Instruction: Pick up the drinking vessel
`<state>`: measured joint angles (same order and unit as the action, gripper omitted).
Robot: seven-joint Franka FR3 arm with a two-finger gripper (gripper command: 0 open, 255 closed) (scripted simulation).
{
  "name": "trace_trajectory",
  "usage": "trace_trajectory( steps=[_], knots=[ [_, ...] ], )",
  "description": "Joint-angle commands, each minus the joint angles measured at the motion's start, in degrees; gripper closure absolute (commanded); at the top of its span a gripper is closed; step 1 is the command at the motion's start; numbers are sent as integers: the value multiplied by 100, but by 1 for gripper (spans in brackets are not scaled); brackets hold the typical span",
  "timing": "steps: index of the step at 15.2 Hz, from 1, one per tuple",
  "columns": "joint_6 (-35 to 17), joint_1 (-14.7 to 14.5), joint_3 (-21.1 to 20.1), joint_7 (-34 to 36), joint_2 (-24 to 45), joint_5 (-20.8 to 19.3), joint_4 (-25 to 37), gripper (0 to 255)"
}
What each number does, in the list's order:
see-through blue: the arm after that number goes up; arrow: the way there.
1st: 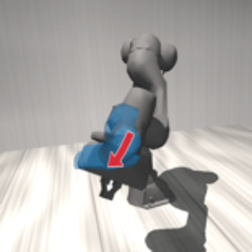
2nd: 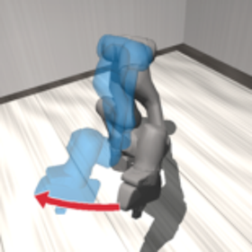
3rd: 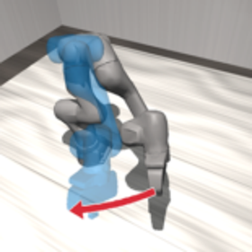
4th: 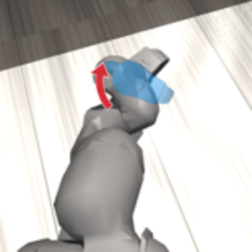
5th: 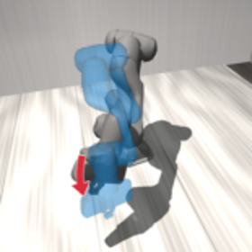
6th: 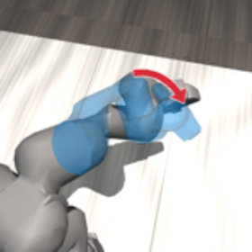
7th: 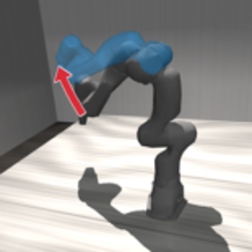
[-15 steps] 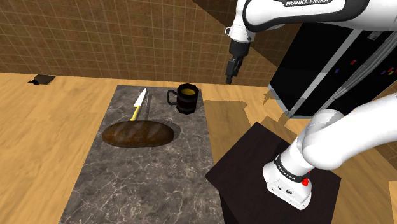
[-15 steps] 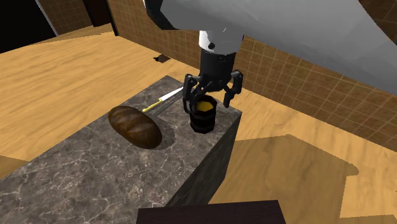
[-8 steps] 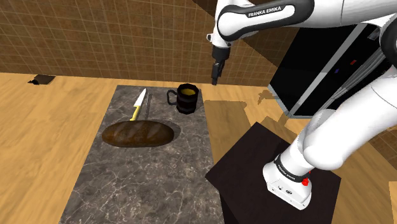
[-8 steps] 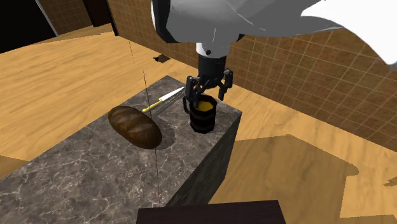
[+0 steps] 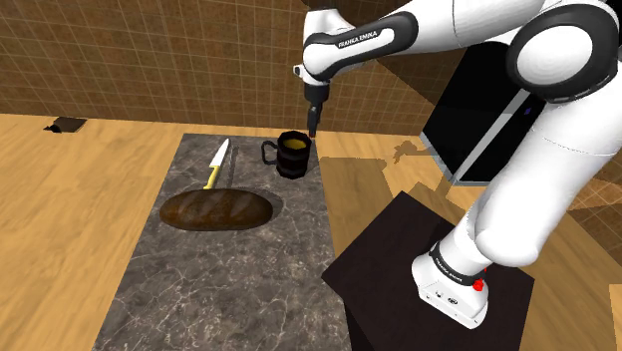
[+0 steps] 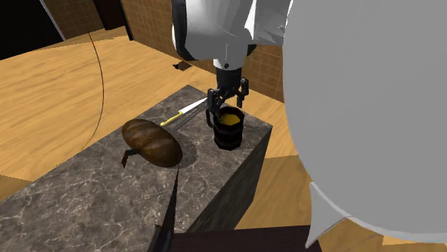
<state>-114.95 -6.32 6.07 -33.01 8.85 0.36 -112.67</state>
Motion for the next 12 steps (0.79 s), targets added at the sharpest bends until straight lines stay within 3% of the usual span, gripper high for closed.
trace_trajectory(
  steps=[1, 12],
  knots=[
    [-70, -30, -50, -153, 474, -21, 419, 0],
    [38, -154, -299, -918, 2988, -292, 3131, 0]
  ],
)
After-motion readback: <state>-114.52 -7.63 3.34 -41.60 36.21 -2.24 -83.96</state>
